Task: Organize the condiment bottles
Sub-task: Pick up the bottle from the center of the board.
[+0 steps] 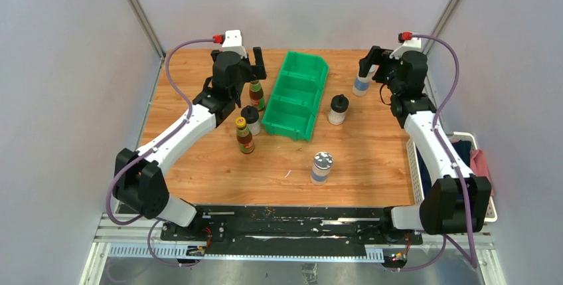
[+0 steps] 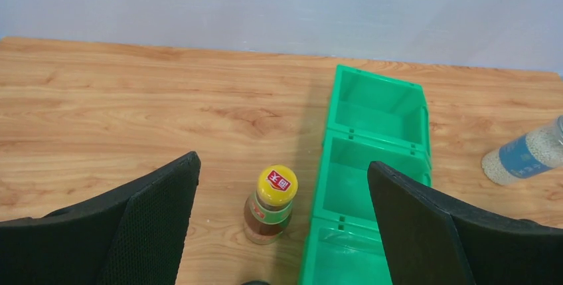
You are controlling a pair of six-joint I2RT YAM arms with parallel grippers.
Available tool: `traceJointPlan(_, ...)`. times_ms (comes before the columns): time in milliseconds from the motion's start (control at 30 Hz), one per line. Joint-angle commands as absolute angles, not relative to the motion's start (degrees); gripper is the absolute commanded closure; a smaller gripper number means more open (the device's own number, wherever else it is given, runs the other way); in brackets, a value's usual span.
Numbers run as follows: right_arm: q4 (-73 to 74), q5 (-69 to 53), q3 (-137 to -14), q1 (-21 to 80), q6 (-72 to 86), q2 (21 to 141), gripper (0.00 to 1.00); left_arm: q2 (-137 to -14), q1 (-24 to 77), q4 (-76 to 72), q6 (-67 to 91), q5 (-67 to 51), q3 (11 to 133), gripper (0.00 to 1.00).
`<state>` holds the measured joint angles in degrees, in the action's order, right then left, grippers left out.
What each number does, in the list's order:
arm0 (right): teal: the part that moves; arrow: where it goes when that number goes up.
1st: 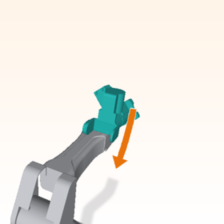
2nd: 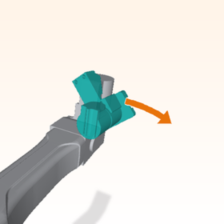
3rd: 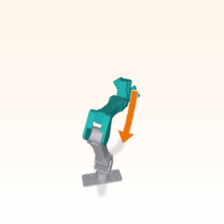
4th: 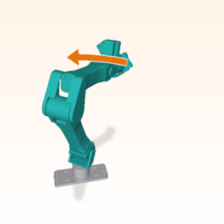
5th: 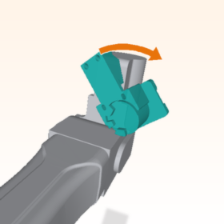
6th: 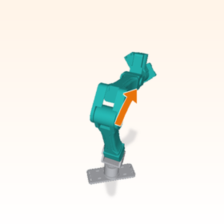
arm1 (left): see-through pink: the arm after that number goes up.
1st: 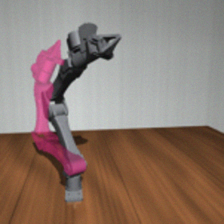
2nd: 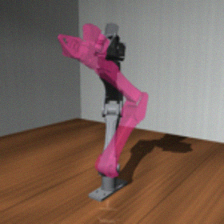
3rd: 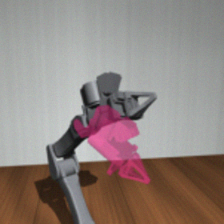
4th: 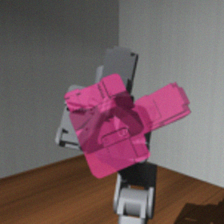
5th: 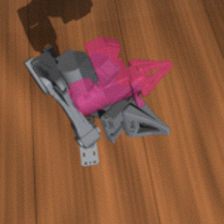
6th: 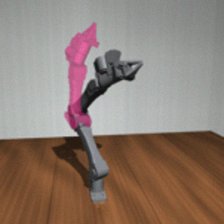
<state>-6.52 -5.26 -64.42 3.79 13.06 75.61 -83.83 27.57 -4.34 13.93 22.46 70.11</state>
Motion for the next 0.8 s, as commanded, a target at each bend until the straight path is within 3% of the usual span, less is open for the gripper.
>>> traceJointPlan(0,-11.7,-3.1,-61.9,5.3,15.0,74.0,0.00,-82.5,27.8,-7.1,16.7,21.3,68.8,0.00)
traceJointPlan(567,-32.4,-12.3,-54.2,4.5,16.6,72.8,0.00,-81.7,27.9,-7.9,12.1,17.6,64.4,0.00)
traceJointPlan(767,-36.4,-16.1,-54.2,3.8,20.5,73.6,0.00,-74.9,29.9,-15.5,5.5,15.3,59.1,0.00)
